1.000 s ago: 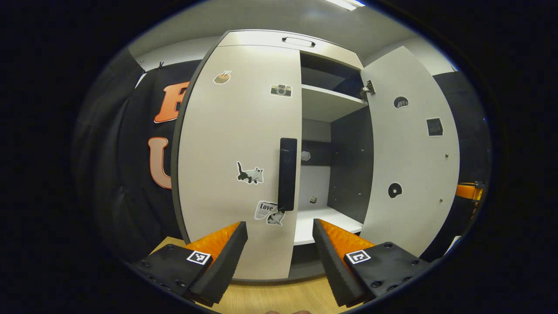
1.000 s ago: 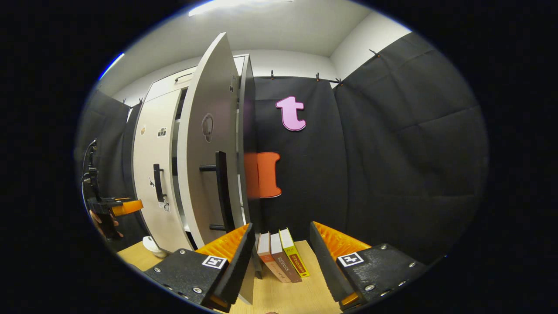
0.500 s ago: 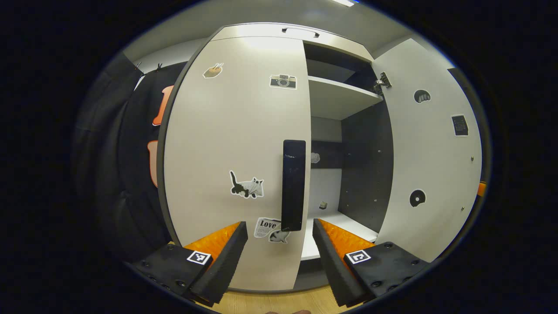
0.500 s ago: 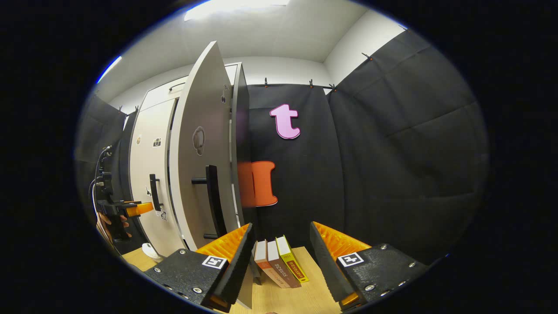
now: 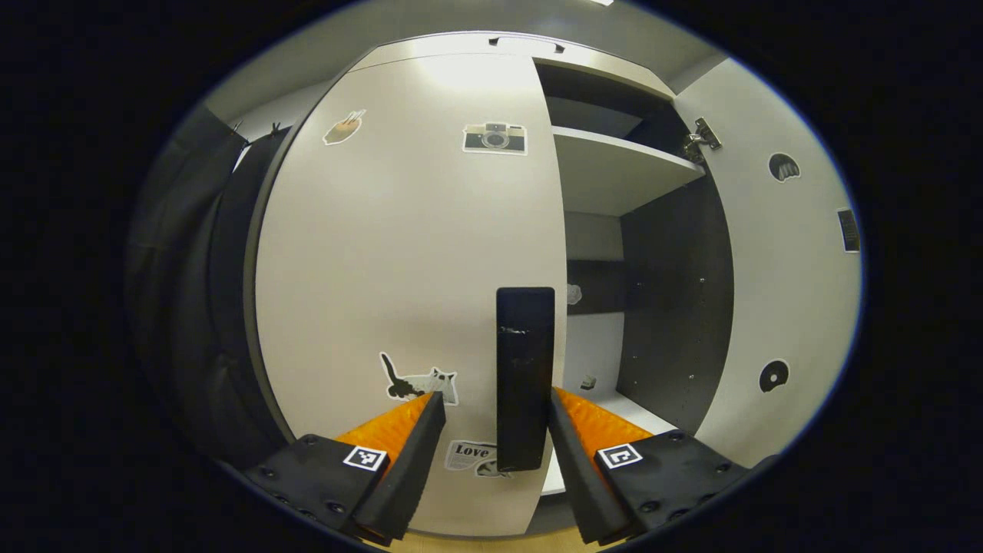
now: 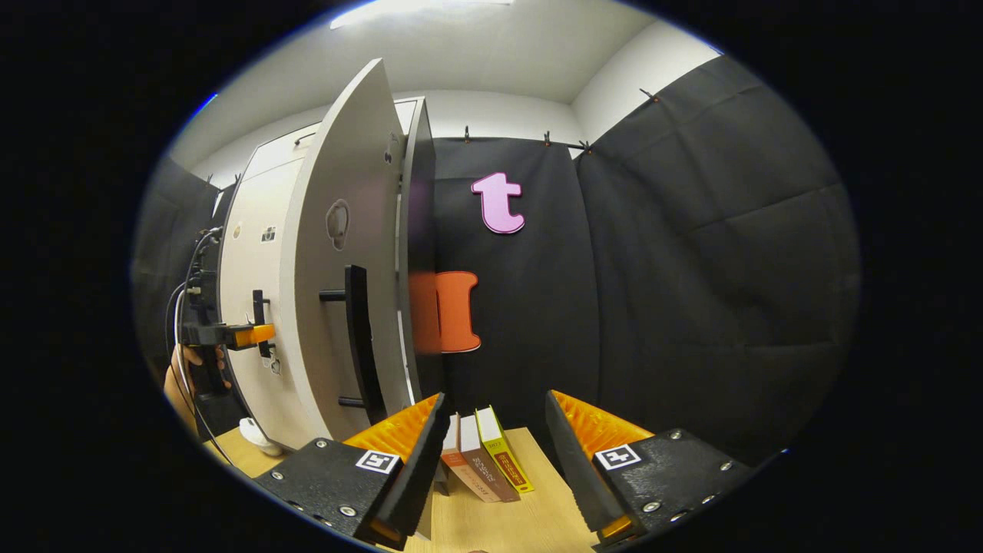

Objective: Open the right door of the double-door shoe cabinet with the right hand, and open the left door with the left hand.

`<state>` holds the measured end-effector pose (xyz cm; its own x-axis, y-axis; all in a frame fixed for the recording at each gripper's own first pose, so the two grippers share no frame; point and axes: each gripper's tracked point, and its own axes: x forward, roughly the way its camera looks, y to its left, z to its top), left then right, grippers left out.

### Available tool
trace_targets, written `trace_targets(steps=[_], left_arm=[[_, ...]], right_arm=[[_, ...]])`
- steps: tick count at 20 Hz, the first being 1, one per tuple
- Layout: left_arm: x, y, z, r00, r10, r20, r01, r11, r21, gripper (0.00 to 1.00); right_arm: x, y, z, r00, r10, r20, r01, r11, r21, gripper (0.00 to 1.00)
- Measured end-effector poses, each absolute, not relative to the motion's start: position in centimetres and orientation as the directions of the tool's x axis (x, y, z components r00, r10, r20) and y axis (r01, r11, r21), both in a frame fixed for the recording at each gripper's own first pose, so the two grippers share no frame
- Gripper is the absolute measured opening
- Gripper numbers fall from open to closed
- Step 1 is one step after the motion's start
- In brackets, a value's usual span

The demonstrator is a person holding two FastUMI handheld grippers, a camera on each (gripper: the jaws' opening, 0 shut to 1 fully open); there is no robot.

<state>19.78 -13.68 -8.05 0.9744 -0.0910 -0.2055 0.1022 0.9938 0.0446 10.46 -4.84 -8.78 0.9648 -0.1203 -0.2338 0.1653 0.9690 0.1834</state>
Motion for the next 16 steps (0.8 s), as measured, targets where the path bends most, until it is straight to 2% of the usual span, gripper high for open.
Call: trace_targets(steps=[1,5,6,7,9,12,15,16], left_arm=[[20.0,-13.5,-8.7,0.971,-0.07,-0.227,0.085,0.995,0.06,0.8],[20.2,-14.3,-8.4,0.97,-0.052,-0.239,0.07,0.995,0.067,0.76],[20.1,-14.7,-8.5,0.968,-0.054,-0.245,0.071,0.996,0.061,0.68],[20.1,-15.0,-8.5,0.968,-0.059,-0.246,0.075,0.995,0.058,0.55],[20.1,-15.0,-8.5,0.968,-0.053,-0.244,0.07,0.996,0.058,0.41],[20.0,-15.0,-8.5,0.968,-0.067,-0.243,0.079,0.996,0.041,0.4],[20.0,-15.0,-8.6,0.964,-0.084,-0.253,0.095,0.995,0.034,0.31],[19.7,-15.0,-8.5,0.961,-0.09,-0.26,0.1,0.995,0.025,0.31]], right_arm=[[10.4,-4.8,-8.9,0.965,-0.119,-0.234,0.163,0.97,0.181,0.78],[10.2,-5.1,-9.9,0.956,-0.132,-0.262,0.179,0.97,0.162,0.78],[10.1,-5.0,-10.0,0.954,-0.132,-0.268,0.18,0.97,0.163,0.78],[9.8,-5.1,-10.2,0.951,-0.133,-0.278,0.183,0.969,0.163,0.78],[9.0,-4.9,-10.1,0.949,-0.131,-0.287,0.183,0.97,0.16,0.78],[7.6,-5.0,-10.2,0.943,-0.138,-0.304,0.189,0.971,0.146,0.78],[6.6,-4.8,-9.3,0.943,-0.148,-0.299,0.195,0.971,0.136,0.78],[6.3,-4.6,-8.9,0.945,-0.148,-0.29,0.194,0.972,0.135,0.78]])
